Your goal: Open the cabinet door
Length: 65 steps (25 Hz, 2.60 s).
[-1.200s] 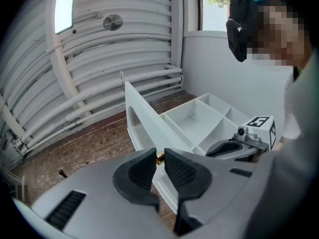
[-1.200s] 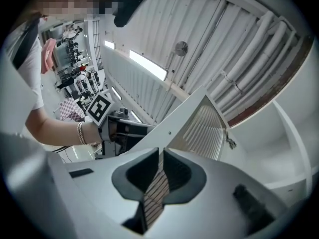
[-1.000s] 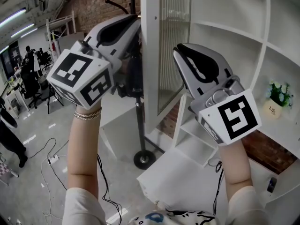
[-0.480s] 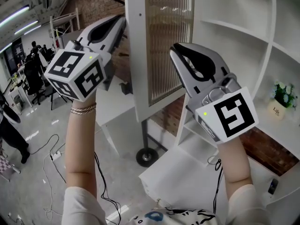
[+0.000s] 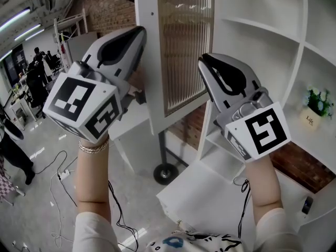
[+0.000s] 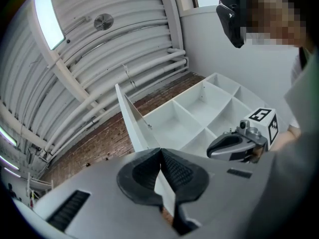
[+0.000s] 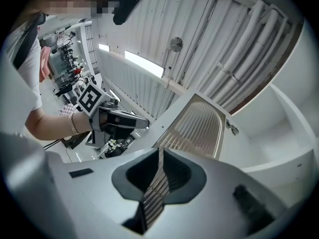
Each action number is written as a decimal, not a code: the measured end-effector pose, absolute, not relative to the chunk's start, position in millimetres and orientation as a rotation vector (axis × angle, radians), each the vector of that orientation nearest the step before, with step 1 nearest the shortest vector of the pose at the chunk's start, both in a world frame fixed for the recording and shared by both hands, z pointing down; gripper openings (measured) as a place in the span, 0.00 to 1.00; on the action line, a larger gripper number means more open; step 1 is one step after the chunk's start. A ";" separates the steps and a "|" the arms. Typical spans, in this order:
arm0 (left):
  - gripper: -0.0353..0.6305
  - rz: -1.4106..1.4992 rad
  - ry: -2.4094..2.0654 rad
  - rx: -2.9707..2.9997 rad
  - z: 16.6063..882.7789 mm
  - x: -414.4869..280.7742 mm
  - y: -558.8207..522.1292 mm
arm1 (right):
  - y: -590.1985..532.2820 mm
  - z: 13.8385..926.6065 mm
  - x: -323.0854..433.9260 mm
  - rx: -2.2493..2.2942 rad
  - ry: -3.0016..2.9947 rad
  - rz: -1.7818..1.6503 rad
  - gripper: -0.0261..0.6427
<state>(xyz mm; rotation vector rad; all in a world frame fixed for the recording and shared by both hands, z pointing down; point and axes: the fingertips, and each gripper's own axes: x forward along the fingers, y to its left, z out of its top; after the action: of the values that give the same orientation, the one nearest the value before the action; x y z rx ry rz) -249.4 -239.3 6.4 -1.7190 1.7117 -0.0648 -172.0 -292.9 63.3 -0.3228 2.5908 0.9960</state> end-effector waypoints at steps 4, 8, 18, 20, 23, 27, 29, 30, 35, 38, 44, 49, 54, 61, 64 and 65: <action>0.08 -0.056 1.658 -1.827 28.5 -227.6 -247.5 | -311.4 81.1 -155.3 -0.384 2.630 0.931 0.08; 0.08 -0.087 1.623 -1.875 56.0 -205.8 -261.0 | -330.9 100.9 -142.1 -0.461 2.678 0.878 0.08; 0.08 -0.248 1.454 -1.908 96.4 -129.4 -279.4 | -361.5 142.4 -98.6 -0.620 2.757 0.809 0.08; 0.08 -0.251 1.424 -1.957 108.3 -118.3 -287.5 | -364.9 148.3 -88.5 -0.647 2.759 0.793 0.08; 0.08 -0.244 1.390 -2.053 130.8 -104.1 -301.5 | -367.7 161.0 -72.7 -0.697 2.774 0.776 0.08; 0.08 -0.206 1.377 -2.181 159.9 -92.9 -318.9 | -369.5 180.6 -56.7 -0.752 2.805 0.744 0.08; 0.08 -0.208 1.384 -2.220 176.3 -89.8 -327.9 | -371.6 192.1 -53.6 -0.761 2.827 0.717 0.08; 0.08 -0.214 1.391 -2.240 185.8 -88.2 -332.5 | -372.9 198.7 -51.9 -0.768 2.838 0.700 0.08; 0.08 -0.240 1.365 -2.398 237.3 -68.2 -355.5 | -382.3 234.0 -28.2 -0.871 2.886 0.602 0.08; 0.08 -0.245 1.376 -2.465 262.8 -63.8 -366.5 | -389.0 251.8 -18.0 -0.909 2.900 0.541 0.08; 0.08 -0.277 1.399 -2.556 314.3 -55.2 -378.3 | -399.5 300.0 5.4 -1.010 2.941 0.374 0.08; 0.08 -0.277 1.402 -2.658 353.5 -44.0 -379.9 | -403.7 343.9 15.3 -1.055 2.994 0.233 0.08; 0.08 -0.365 1.353 -2.733 391.7 -29.6 -369.4 | -393.8 384.8 27.2 -1.093 3.039 0.105 0.08; 0.08 -0.332 1.323 -2.826 418.9 -19.4 -356.5 | -372.4 424.0 41.1 -1.073 3.087 -0.033 0.08; 0.08 -0.320 1.303 -2.876 432.5 -12.4 -350.2 | -359.9 441.8 41.4 -1.036 3.122 -0.089 0.08; 0.08 -0.322 1.295 -2.892 438.1 -9.8 -347.9 | -356.3 447.2 41.1 -1.022 3.133 -0.104 0.08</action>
<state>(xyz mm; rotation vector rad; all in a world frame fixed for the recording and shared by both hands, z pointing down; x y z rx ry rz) -9.8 -347.9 438.1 -2.8917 1.2953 -0.3224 41.1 -356.3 447.2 -1.0216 3.1327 -0.1043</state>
